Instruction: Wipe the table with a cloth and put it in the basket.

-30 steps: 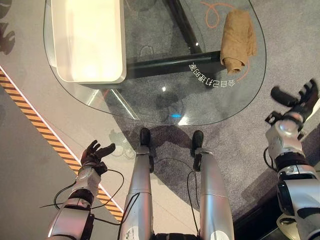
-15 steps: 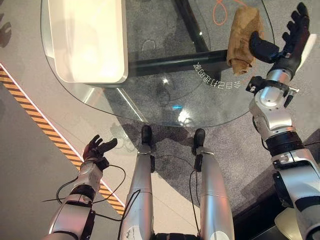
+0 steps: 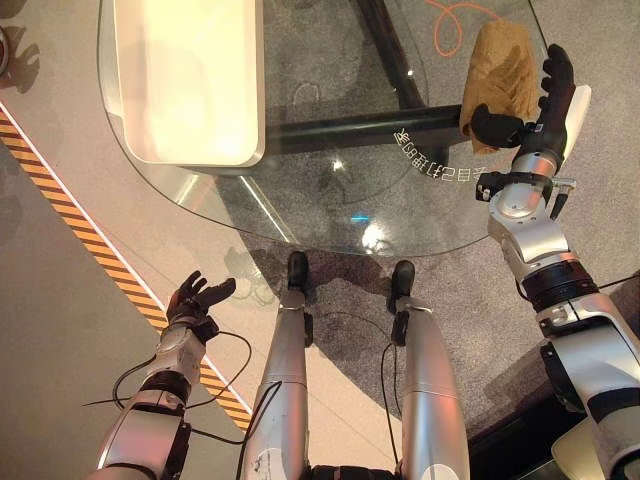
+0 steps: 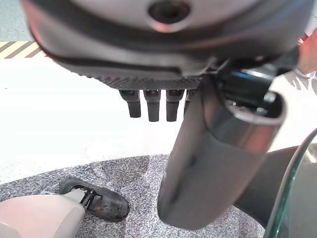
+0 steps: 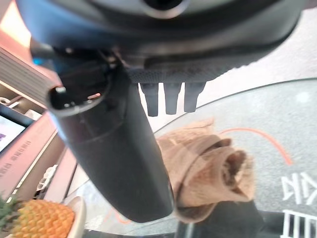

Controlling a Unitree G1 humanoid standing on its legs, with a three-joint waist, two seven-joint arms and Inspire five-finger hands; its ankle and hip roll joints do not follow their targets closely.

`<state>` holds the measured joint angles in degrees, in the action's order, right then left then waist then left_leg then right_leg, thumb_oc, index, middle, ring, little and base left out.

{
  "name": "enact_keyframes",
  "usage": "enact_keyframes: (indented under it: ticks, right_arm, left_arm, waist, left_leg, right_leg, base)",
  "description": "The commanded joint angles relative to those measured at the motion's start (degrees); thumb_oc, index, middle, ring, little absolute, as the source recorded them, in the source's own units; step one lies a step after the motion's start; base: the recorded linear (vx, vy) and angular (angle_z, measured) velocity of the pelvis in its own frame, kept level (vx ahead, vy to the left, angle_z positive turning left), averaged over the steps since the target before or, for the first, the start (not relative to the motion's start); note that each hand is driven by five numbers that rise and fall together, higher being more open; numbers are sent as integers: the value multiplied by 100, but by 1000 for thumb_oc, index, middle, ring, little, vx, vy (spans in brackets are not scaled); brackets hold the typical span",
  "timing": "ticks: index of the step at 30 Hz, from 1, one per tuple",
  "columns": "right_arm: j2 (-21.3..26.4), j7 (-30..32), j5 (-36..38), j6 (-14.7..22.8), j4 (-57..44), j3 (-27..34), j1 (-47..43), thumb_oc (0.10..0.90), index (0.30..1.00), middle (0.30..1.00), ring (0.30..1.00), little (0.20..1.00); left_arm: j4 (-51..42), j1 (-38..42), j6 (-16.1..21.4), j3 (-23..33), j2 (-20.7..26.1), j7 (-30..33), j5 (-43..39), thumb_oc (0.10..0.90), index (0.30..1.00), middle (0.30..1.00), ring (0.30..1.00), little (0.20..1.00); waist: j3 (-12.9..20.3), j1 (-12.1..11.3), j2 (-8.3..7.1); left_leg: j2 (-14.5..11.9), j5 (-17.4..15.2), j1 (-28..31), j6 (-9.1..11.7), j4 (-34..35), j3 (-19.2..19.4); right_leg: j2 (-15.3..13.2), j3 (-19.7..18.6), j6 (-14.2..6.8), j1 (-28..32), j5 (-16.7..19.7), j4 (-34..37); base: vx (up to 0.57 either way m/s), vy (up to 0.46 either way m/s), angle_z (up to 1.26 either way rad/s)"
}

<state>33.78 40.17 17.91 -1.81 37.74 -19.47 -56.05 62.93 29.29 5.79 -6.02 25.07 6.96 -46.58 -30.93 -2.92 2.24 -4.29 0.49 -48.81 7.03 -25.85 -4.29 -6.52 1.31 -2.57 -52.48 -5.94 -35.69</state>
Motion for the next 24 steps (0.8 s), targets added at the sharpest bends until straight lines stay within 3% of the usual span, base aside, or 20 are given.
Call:
enact_keyframes:
  ticks: [1,14,24]
  right_arm:
    - [211,187,-228,227,-154,-60,-350,800,900,900,900,900]
    - [-5,-210,-402,240,-600,-109,-94,800,900,900,900,900]
    - [10,-277,-736,-351,-317,-362,-251,800,900,900,900,900]
  left_arm:
    - [94,-245,216,53,-10,155,-38,800,900,900,900,900]
    - [-50,-299,209,27,-107,324,42,800,900,900,900,900]
    - [-44,-271,181,10,-178,330,121,800,900,900,900,900]
  waist:
    - [114,108,219]
    - [114,138,218]
    - [114,84,244]
  left_leg:
    - [538,-358,118,-533,-189,399]
    - [557,-361,98,-567,-232,432]
    - [562,-313,76,-588,-208,422]
  right_leg:
    - [349,320,233,366,-48,479]
    - [361,311,229,290,-41,392]
    - [353,355,240,247,-29,355]
  base:
    - [0,0,0]
    - [0,0,0]
    - [0,0,0]
